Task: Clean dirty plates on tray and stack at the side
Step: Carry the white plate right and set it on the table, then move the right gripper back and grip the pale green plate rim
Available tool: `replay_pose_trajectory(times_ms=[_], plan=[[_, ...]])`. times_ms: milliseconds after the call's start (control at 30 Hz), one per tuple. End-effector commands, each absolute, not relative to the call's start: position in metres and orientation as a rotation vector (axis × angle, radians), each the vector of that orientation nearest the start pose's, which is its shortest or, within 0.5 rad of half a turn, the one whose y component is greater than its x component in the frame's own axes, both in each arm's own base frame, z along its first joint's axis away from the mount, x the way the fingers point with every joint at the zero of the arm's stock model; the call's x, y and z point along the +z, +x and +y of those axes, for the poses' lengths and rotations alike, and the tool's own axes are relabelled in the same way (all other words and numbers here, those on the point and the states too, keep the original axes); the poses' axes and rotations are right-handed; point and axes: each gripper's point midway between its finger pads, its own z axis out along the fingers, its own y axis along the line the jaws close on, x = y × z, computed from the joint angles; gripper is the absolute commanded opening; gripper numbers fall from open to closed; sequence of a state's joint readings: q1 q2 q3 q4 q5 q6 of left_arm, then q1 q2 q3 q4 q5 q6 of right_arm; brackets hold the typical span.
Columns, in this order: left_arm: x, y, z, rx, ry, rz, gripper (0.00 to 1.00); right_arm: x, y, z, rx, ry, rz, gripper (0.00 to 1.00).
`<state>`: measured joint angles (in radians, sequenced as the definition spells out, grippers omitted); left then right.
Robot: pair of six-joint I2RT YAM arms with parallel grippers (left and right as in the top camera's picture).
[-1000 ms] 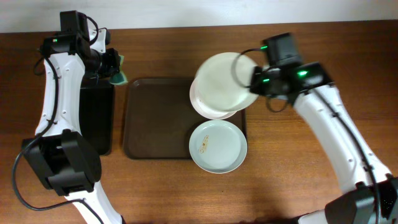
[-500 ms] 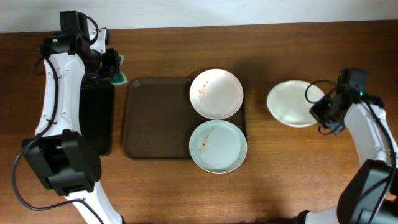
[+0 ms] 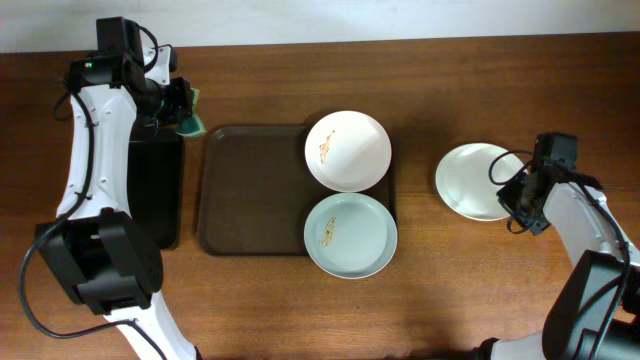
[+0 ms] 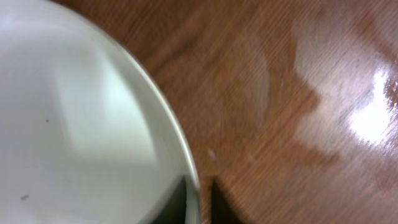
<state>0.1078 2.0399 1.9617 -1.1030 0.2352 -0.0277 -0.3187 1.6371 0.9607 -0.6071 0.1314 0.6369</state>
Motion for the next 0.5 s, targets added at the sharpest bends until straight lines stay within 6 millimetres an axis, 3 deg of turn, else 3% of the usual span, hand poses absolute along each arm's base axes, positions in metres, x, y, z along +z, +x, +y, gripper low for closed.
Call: replay_pose_trajectory(times_ms=[0,67,133,300,367,467], plan=[[0.172,0.482,0.010,-0.307,-0.126,2.712,0.01,0.041,0.316,-0.134,-0.149,1.327,2.453,0.65],[0.172,0.482,0.010,-0.307,-0.127,2.713,0.01,0.041,0.324,-0.126,-0.069,1.294,2.465,0.76],[0.172,0.482,0.010,-0.307,-0.126,2.713,0.01,0.050,0.338,-0.111,0.076,1.195,2.505,0.77],[0.172,0.482,0.010,-0.307,-0.127,2.713,0.01,0.105,0.370,-0.073,0.300,0.949,2.540,0.77],[0.172,0.482,0.010,-0.307,-0.128,2.713,0.01,0.136,0.376,-0.039,0.369,0.804,2.591,0.78],[0.172,0.482,0.010,-0.307,-0.127,2.713,0.01,0.147,0.362,0.010,0.446,0.686,2.714,0.76]])
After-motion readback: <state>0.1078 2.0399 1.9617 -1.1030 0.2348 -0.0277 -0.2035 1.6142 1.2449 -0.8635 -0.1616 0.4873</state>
